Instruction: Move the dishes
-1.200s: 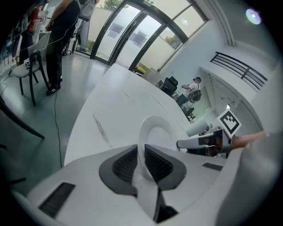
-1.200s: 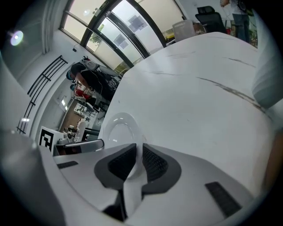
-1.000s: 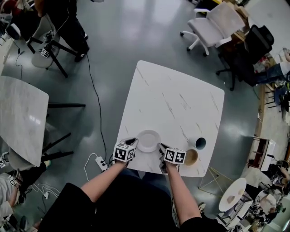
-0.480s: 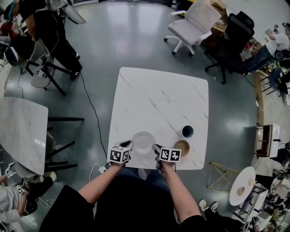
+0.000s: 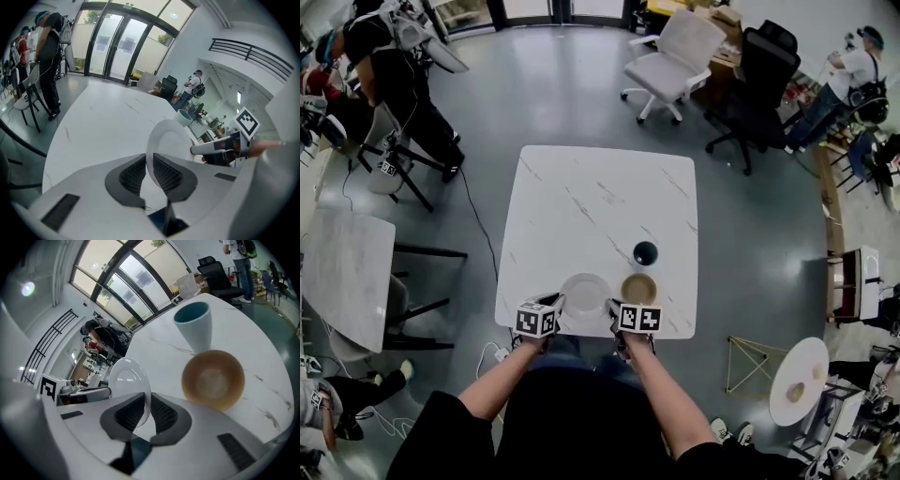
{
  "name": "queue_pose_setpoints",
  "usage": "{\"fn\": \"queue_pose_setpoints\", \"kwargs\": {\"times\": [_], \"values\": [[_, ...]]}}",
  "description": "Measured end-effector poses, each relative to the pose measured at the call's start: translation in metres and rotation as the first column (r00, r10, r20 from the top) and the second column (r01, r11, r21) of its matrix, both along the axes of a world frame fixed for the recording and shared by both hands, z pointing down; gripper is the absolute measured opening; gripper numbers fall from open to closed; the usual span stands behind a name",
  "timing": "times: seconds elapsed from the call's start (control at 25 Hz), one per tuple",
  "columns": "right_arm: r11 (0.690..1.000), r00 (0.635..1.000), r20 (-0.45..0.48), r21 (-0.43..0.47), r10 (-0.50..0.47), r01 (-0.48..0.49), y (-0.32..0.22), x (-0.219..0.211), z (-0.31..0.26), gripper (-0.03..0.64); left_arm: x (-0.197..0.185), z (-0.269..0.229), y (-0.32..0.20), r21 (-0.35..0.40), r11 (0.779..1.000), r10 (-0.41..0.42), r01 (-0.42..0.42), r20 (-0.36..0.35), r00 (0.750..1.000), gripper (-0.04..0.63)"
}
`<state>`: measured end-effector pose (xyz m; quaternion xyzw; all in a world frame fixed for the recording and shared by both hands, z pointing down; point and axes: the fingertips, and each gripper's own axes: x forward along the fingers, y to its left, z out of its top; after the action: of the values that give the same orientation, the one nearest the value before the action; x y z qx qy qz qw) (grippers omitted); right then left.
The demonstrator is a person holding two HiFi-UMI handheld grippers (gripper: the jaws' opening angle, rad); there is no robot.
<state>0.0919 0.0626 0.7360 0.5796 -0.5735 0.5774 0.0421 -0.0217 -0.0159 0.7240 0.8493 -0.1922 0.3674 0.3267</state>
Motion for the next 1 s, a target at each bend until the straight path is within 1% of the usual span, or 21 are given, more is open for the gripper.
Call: {"fn": "queue_pose_setpoints", "kwargs": {"times": [0.08, 0.2, 0.36, 0.52, 0.76, 0.88, 1.0], "values": [[1.000, 1.000, 0.006, 0.007, 0.005, -0.005, 0.019, 0.012, 0.002, 0.057, 0.012, 0.000, 0.018, 0.012, 1.000, 0.014, -0.014, 0.008, 1.000, 0.060], [1.000, 1.000, 0.013, 0.020, 0.017, -0.017, 0.048, 0.031, 0.002, 0.057, 0.034, -0.002, 0.046, 0.022, 0.999, 0.027, -0.027, -0.004, 1.000, 0.060], [0.998, 0.999, -0.017, 0.045, 0.047, -0.046, 0.080, 0.060, -0.003, 0.057, 0.060, -0.007, 0.078, 0.055, 0.998, 0.034, -0.034, 0.010, 0.999, 0.060], [0.995, 0.996, -0.030, 0.060, 0.078, -0.077, 0.109, 0.086, -0.006, 0.055, 0.088, -0.006, 0.105, 0.055, 0.997, 0.046, -0.047, 0.005, 0.999, 0.060], [0.988, 0.989, -0.023, 0.051, 0.147, -0.145, 0.151, 0.122, -0.002, 0.055, 0.127, -0.004, 0.143, 0.046, 0.991, 0.128, -0.128, 0.002, 0.992, 0.060], [0.982, 0.983, -0.013, 0.042, 0.185, -0.185, 0.161, 0.138, 0.000, 0.055, 0.146, -0.001, 0.151, 0.045, 0.984, 0.173, -0.173, 0.010, 0.985, 0.061], [0.975, 0.975, -0.011, 0.023, 0.220, -0.220, 0.171, 0.154, 0.006, 0.057, 0.164, 0.002, 0.157, 0.037, 0.979, 0.201, -0.201, 0.015, 0.980, 0.061]]}}
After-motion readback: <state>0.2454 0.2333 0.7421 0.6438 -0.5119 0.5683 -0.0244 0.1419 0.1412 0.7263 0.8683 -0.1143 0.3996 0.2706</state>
